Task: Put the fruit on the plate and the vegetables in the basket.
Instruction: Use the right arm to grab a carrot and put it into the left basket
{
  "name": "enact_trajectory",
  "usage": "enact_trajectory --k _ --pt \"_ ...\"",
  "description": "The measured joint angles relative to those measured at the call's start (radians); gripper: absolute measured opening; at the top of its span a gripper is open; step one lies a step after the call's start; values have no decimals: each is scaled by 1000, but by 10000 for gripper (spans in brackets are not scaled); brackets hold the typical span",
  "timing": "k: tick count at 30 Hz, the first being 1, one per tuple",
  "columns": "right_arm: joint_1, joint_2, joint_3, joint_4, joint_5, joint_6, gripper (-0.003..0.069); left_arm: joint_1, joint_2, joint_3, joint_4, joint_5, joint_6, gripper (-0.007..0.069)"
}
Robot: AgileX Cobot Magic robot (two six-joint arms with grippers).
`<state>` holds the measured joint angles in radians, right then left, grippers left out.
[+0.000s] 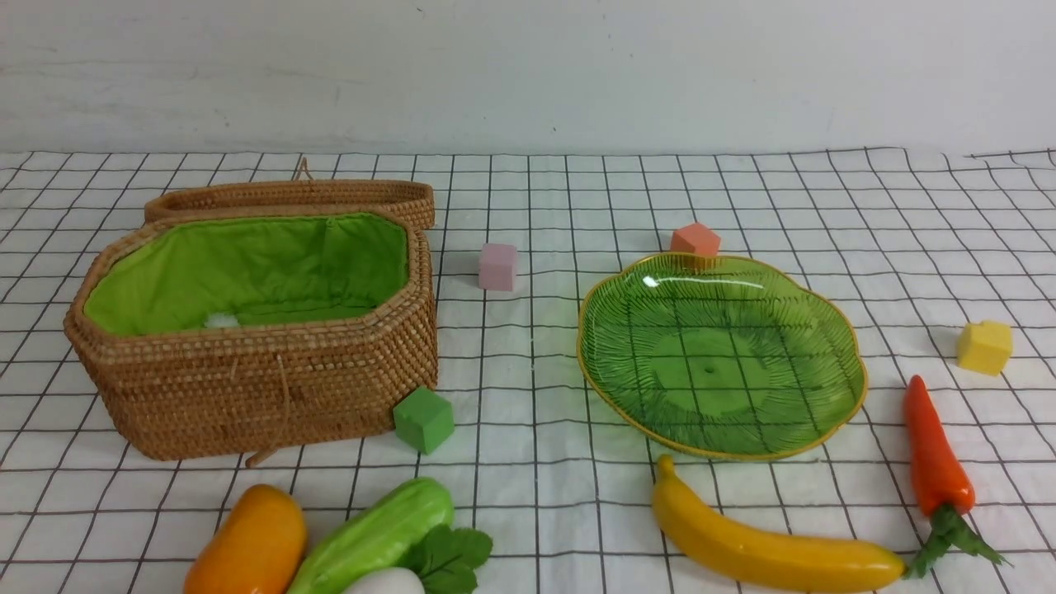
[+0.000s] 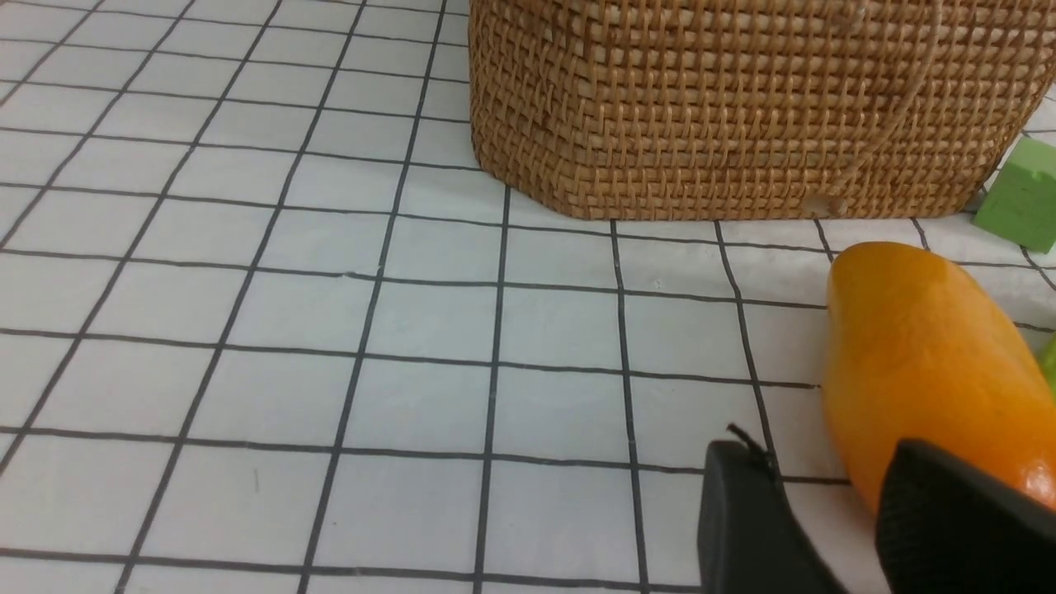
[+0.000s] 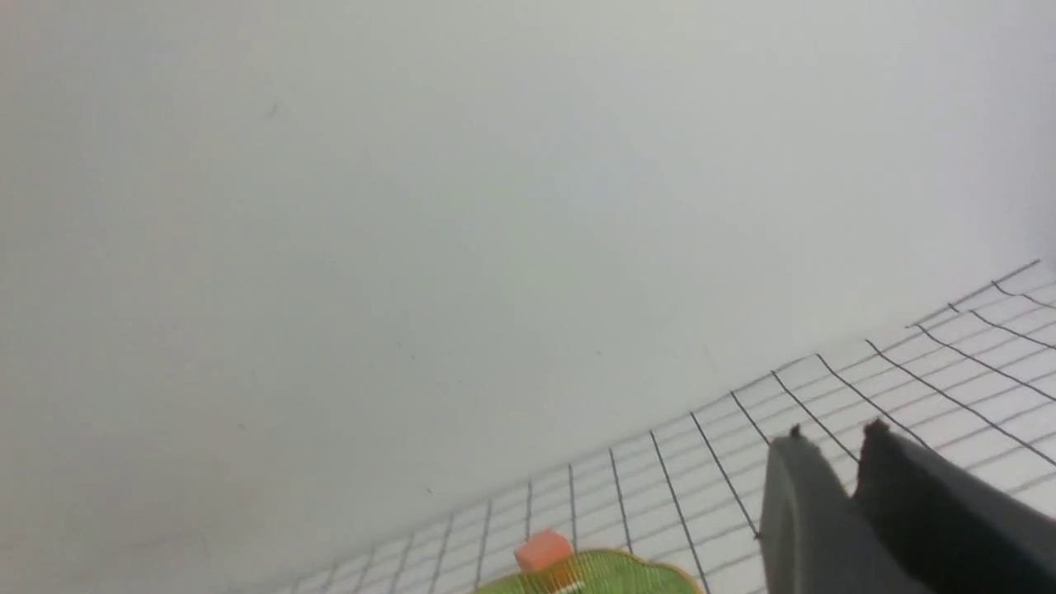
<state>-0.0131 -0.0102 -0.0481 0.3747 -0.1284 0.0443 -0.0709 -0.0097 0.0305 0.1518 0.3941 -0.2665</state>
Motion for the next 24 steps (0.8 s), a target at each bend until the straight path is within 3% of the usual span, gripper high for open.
enact_trajectory --k 6,13,17,24 --pt "0 90 -306 -7 183 2 131 0 0 0 0 0 0 239" --pt "0 452 -706 -127 495 2 142 0 0 0 0 0 0 239" --pt "0 659 -772 -205 567 2 148 0 0 0 0 0 0 239" --pt "0 954 -789 -188 700 -21 179 0 0 0 0 0 0 239"
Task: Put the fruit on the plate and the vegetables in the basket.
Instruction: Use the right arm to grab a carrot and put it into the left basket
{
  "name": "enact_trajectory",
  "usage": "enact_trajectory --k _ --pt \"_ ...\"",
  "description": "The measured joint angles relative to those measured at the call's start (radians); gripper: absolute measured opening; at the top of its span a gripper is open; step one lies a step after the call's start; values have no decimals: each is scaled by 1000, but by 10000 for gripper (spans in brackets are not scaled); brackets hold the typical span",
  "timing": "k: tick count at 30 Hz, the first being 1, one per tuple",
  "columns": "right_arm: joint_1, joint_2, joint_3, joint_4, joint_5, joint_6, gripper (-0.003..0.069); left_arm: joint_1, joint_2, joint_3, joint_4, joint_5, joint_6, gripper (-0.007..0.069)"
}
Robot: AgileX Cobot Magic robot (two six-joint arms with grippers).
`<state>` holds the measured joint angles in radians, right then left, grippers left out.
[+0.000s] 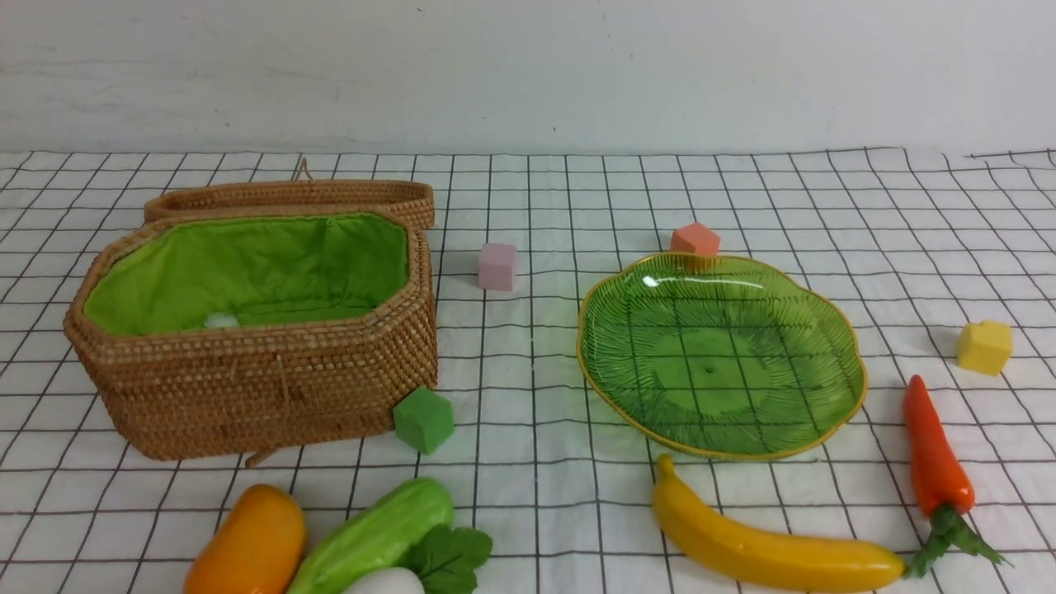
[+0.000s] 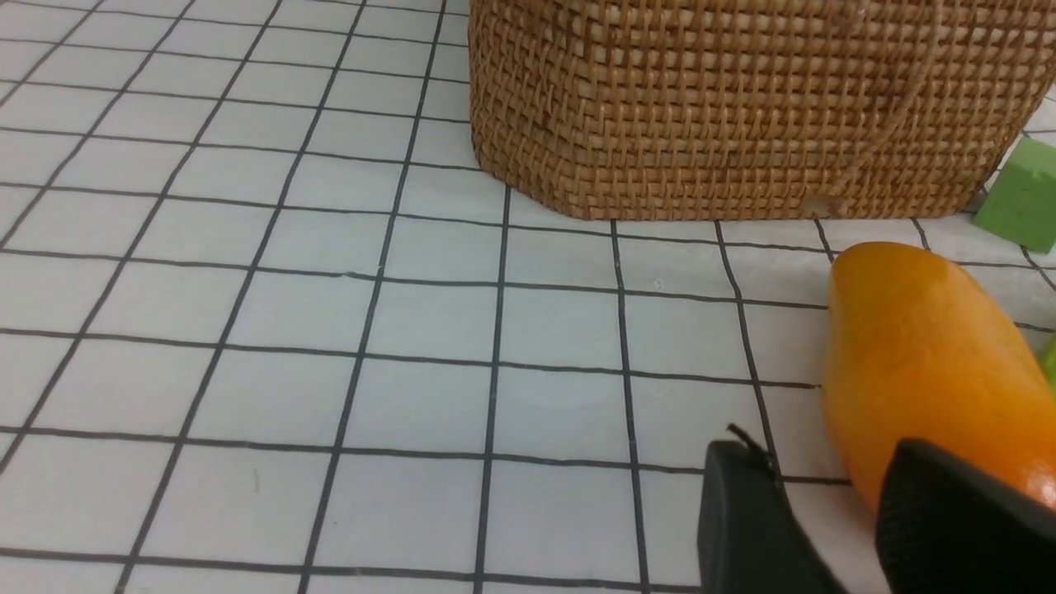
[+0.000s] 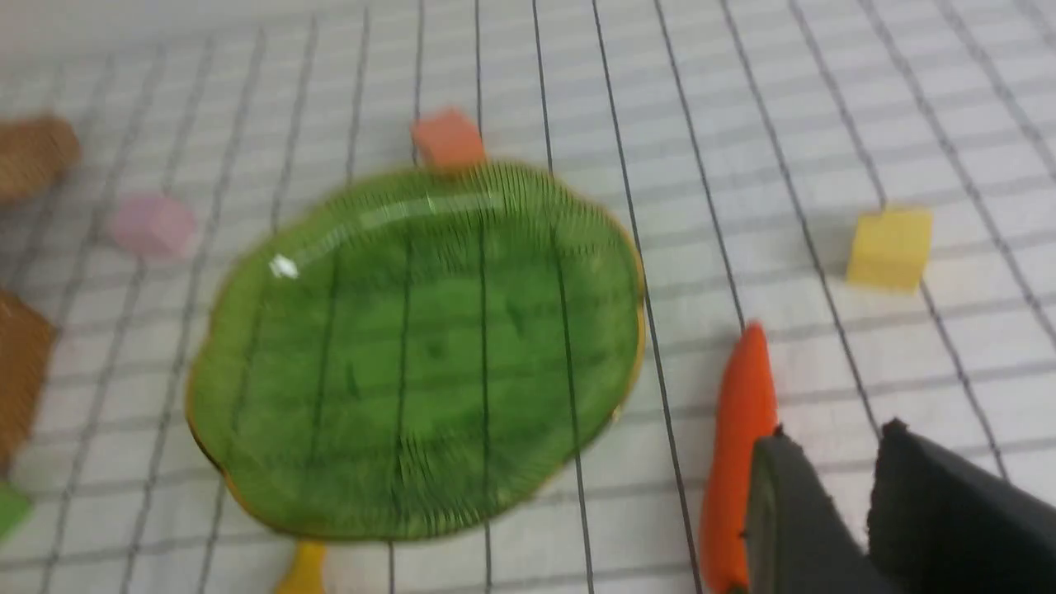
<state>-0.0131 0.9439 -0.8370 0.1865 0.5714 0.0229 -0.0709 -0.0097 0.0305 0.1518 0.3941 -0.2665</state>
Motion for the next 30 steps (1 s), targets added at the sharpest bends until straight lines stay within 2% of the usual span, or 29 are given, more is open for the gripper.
enact_trajectory --k 2,3,4,6,7,8,10,12,14,16,18,20,21,22,25,30 --pt "0 67 -16 0 38 -10 213 0 0 0 0 0 0 239" --pt "0 154 -42 0 75 -15 267 0 0 0 0 0 0 239" --pt "0 164 -45 0 78 -15 283 0 0 0 0 0 0 239" --pt "0 312 -90 0 114 -23 405 0 0 0 0 0 0 239" --pt "0 323 -90 0 114 -23 415 0 0 0 0 0 0 239" --pt "0 368 -106 0 121 -23 455 0 0 0 0 0 0 239" --pt "0 520 -142 -1 117 -36 577 0 0 0 0 0 0 239" --pt "0 611 -164 -3 97 -53 624 0 0 0 0 0 0 239" --pt "0 684 -173 -3 83 -61 641 0 0 0 0 0 0 239" --pt "0 768 -177 -4 71 -63 635 0 0 0 0 0 0 239" --pt "0 831 -178 -7 69 -63 596 0 0 0 0 0 0 239" --pt "0 853 -187 -22 72 -66 499 0 0 0 0 0 0 239" --pt "-1 855 -191 -24 75 -66 398 0 0 0 0 0 0 239" --pt "-2 855 -196 -22 82 -66 379 0 0 0 0 0 0 239" --pt "-4 842 -236 -17 140 -57 396 0 0 0 0 0 0 239" --pt "-9 732 -464 -22 276 -33 395 0 0 0 0 0 0 239"
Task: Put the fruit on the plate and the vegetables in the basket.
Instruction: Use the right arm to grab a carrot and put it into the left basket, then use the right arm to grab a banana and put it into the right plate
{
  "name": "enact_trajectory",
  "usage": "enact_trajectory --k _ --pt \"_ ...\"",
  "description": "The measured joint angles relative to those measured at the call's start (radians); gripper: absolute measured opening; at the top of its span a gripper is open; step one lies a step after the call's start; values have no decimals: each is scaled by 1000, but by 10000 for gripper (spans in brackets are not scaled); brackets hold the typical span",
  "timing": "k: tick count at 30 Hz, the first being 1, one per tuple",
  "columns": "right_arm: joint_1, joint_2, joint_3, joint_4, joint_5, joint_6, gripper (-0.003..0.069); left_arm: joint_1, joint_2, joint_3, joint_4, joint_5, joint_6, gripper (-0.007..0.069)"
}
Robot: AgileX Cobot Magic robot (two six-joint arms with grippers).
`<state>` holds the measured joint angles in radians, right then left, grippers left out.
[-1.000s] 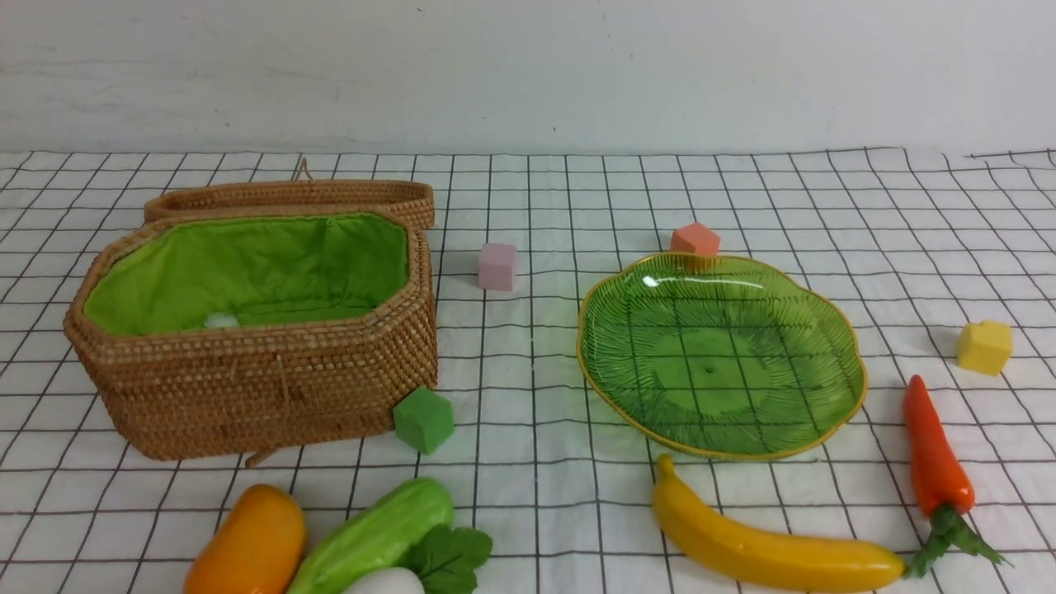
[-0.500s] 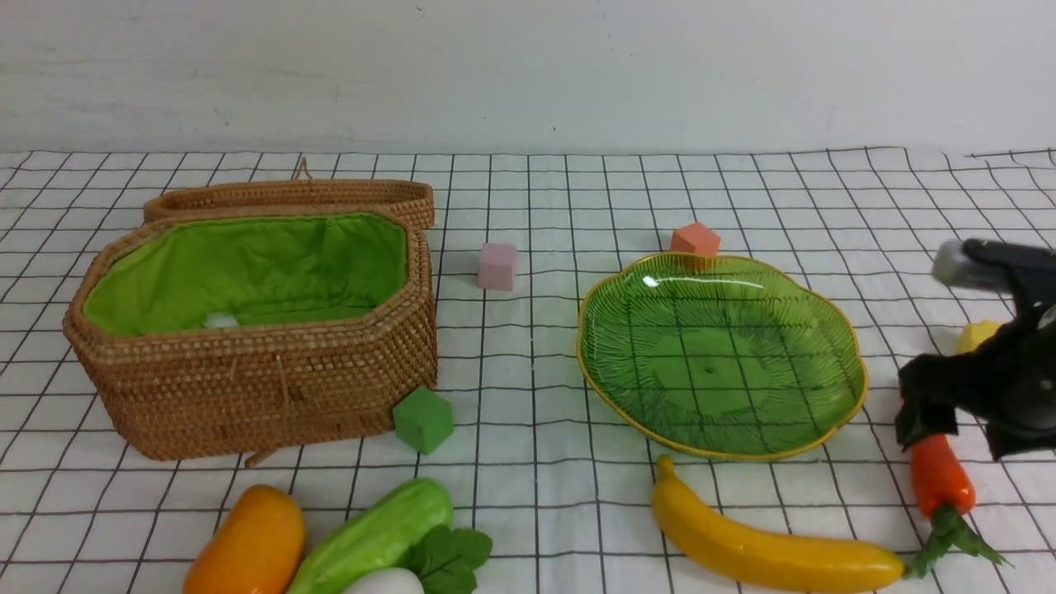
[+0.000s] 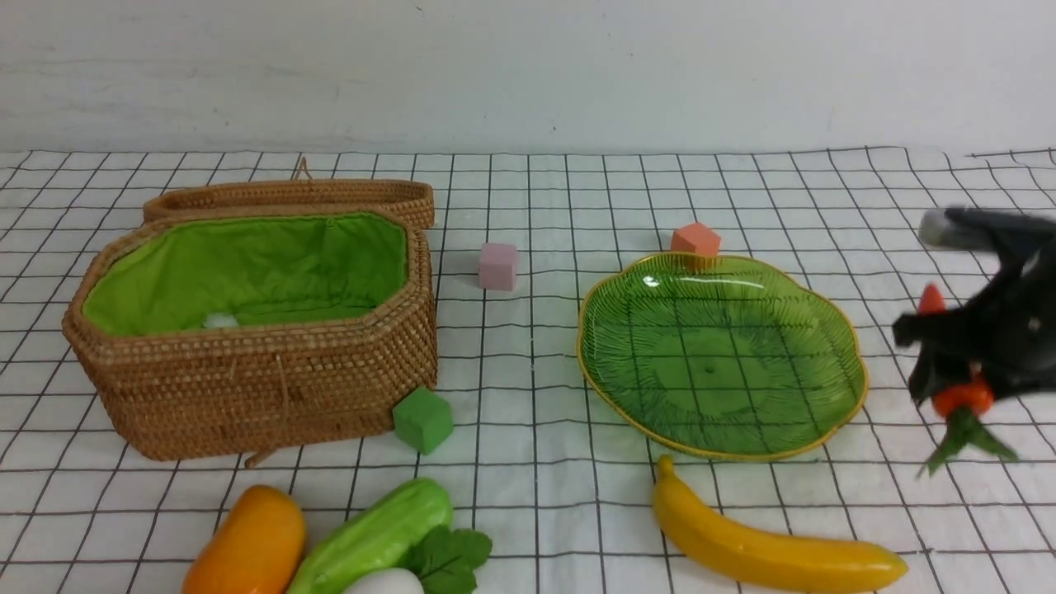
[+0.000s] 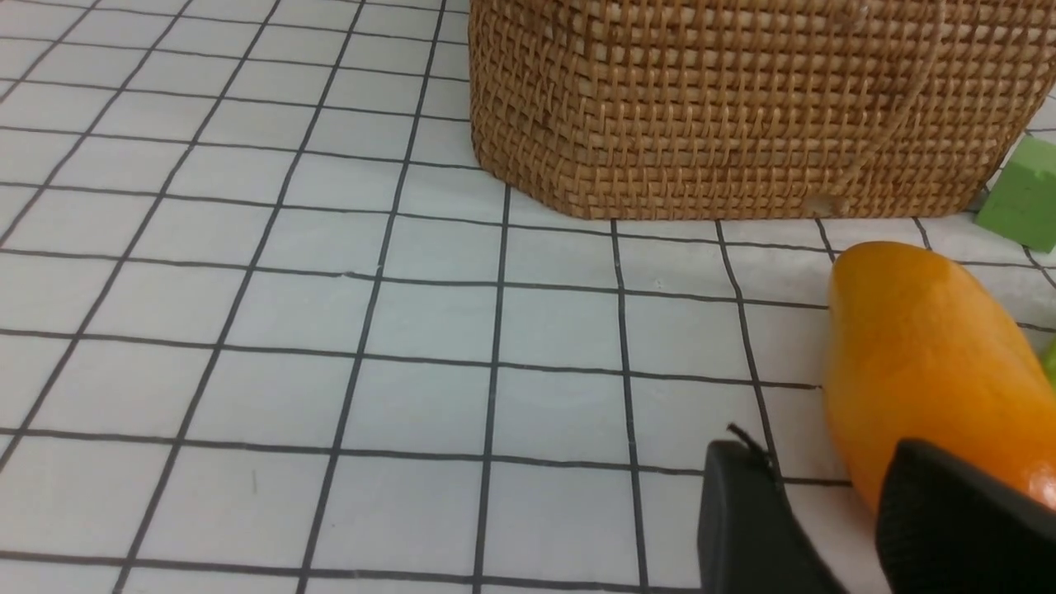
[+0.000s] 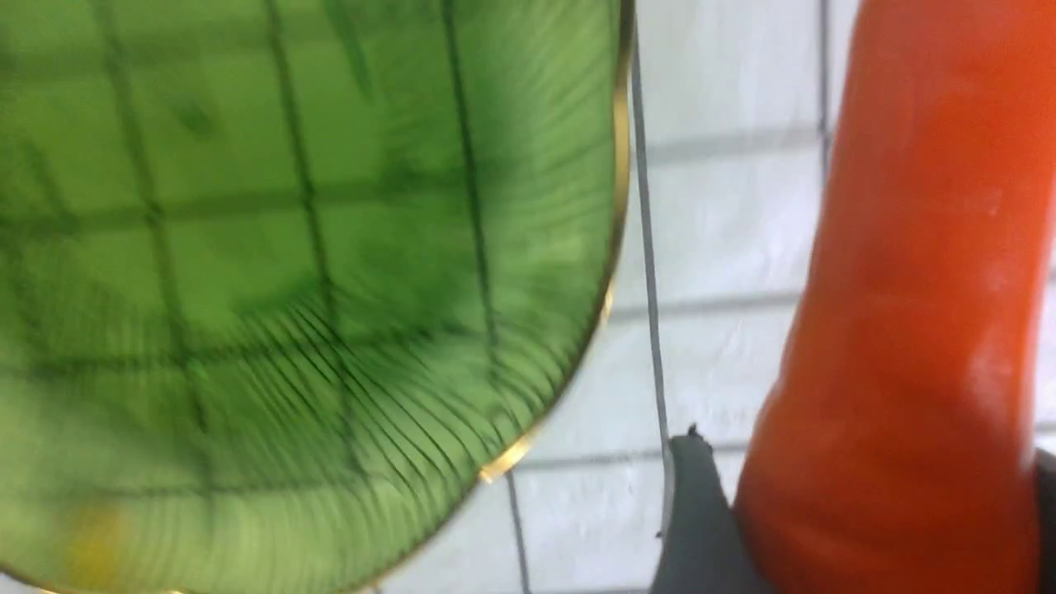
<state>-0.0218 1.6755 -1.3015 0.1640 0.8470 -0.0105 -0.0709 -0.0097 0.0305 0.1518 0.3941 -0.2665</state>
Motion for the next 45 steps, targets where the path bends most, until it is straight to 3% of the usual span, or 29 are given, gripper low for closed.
enact_trajectory --k 2,5,10,11,12,13,16,22,27,30,31,35,39,45 --pt "0 -20 -78 21 24 -1 395 0 0 0 0 0 0 239" --pt "61 -48 -310 174 59 -120 395 0 0 0 0 0 0 239" --pt "312 10 -502 518 3 -415 395 0 0 0 0 0 0 239" --pt "324 20 -512 529 -11 -438 395 0 0 0 0 0 0 239" --pt "413 63 -545 590 -72 -512 395 0 0 0 0 0 0 239" --pt "423 70 -549 602 -82 -522 395 0 0 0 0 0 0 239" --pt "576 221 -619 649 -281 -637 395 0 0 0 0 0 0 239" --pt "692 477 -739 664 -449 -680 395 0 0 0 0 0 0 239" --pt "726 637 -852 666 -488 -690 440 0 0 0 0 0 0 239" --pt "728 681 -878 666 -483 -690 558 0 0 0 0 0 0 239" --pt "723 685 -880 658 -451 -690 638 0 0 0 0 0 0 239" --pt "703 626 -880 608 -294 -689 676 0 0 0 0 0 0 239" --pt "673 498 -881 459 -77 -650 666 0 0 0 0 0 0 239" --pt "609 187 -836 64 241 -460 647 0 0 0 0 0 0 239"
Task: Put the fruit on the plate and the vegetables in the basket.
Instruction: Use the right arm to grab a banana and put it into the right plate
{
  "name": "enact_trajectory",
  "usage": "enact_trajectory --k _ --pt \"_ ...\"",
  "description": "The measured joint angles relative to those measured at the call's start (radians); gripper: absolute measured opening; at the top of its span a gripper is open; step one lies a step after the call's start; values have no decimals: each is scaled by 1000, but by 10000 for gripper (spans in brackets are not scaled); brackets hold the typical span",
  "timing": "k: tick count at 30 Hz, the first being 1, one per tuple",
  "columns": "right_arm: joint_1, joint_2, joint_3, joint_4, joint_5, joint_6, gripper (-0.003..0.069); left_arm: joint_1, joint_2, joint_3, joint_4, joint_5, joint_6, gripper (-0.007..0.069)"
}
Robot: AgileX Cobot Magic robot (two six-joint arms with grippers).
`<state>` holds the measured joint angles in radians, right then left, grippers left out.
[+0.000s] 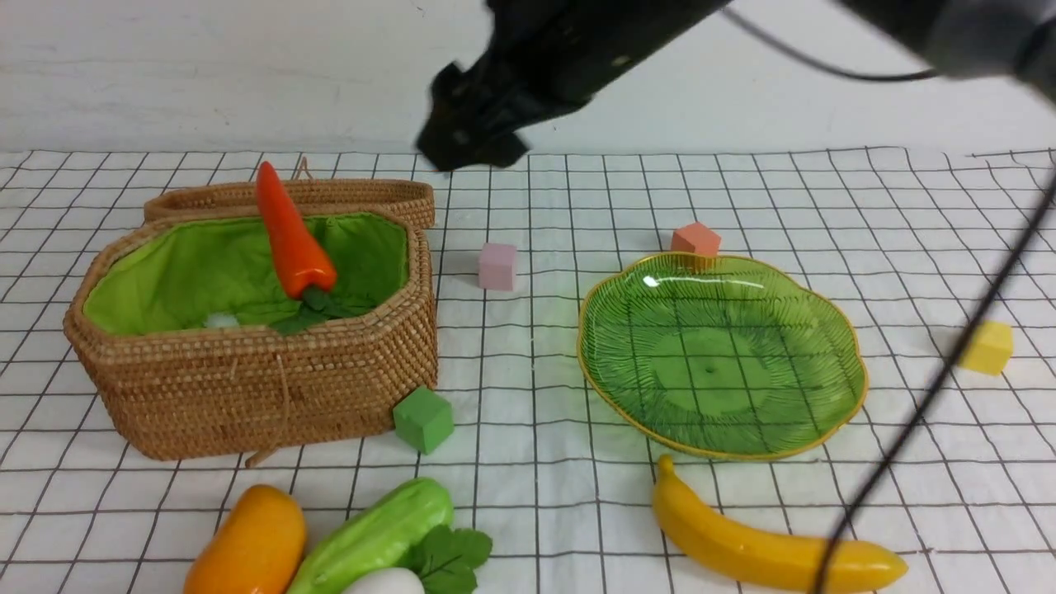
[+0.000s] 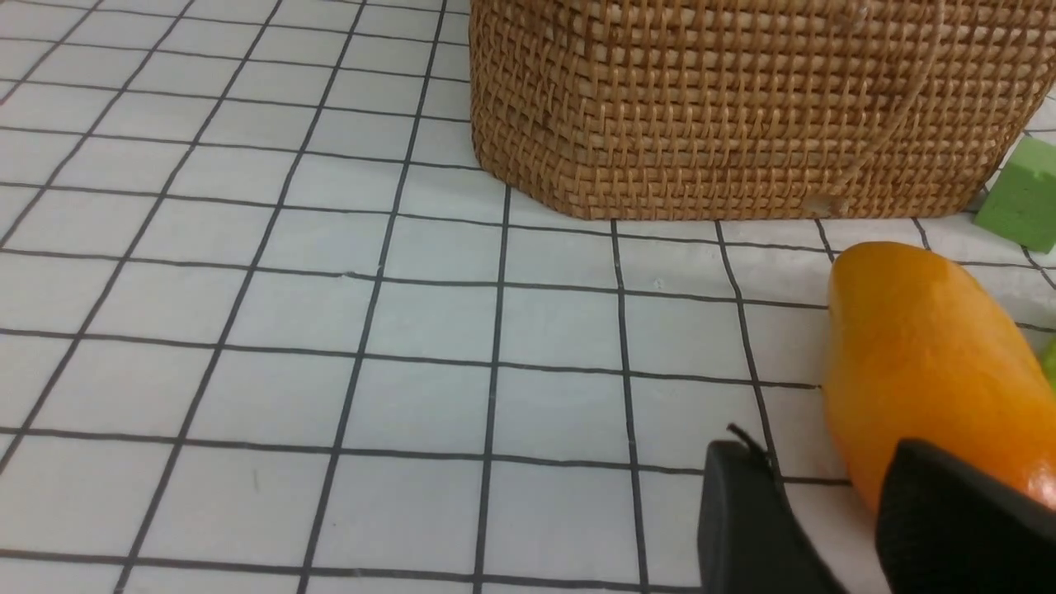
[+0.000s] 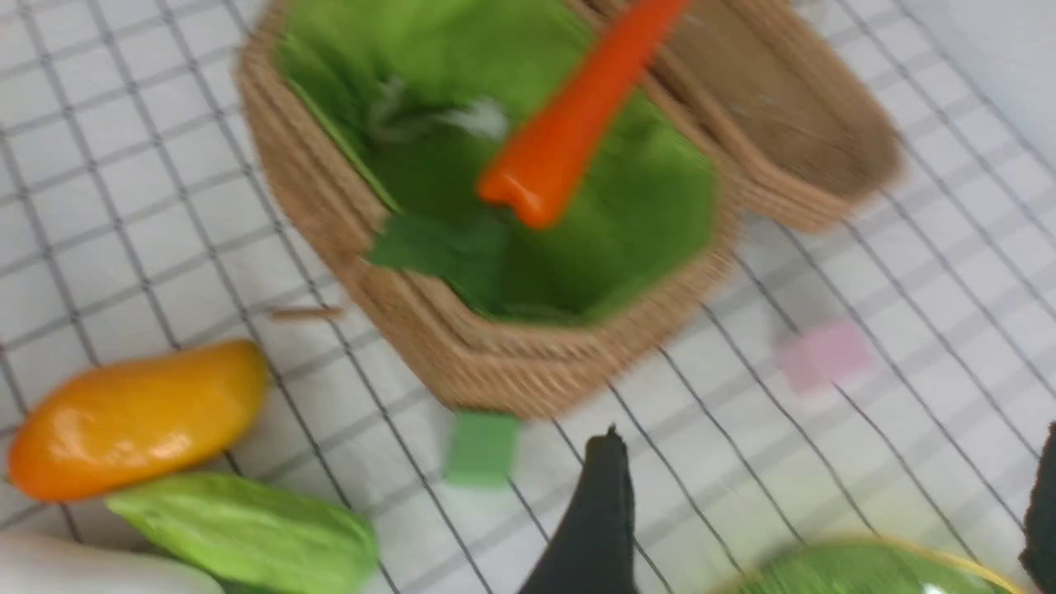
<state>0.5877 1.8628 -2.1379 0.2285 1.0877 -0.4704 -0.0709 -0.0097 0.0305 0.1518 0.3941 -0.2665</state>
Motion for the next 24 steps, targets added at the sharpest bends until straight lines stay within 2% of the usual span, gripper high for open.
enact_trajectory --k 4,5,7,8,10,13,14,16,19,24 --pt "-31 -244 261 -138 10 127 644 0 0 0 0 0 0 239" --pt "-33 -256 277 -138 10 134 644 0 0 0 0 0 0 239" --pt "-48 -383 510 -158 12 255 640 0 0 0 0 0 0 239" --pt "-48 -383 510 -158 12 255 640 0 0 0 0 0 0 239" --pt "-52 -461 734 -171 20 326 635 0 0 0 0 0 0 239" --pt "-52 -486 993 -192 -34 233 626 0 0 0 0 0 0 239" --pt "-52 -486 1006 -192 -41 221 626 0 0 0 0 0 0 239" --pt "-52 -473 1146 -183 -148 81 603 0 0 0 0 0 0 239" --pt "-52 -428 1205 -174 -284 -5 569 0 0 0 0 0 0 239" --pt "-53 -300 1216 -201 -430 -39 521 0 0 0 0 0 0 239"
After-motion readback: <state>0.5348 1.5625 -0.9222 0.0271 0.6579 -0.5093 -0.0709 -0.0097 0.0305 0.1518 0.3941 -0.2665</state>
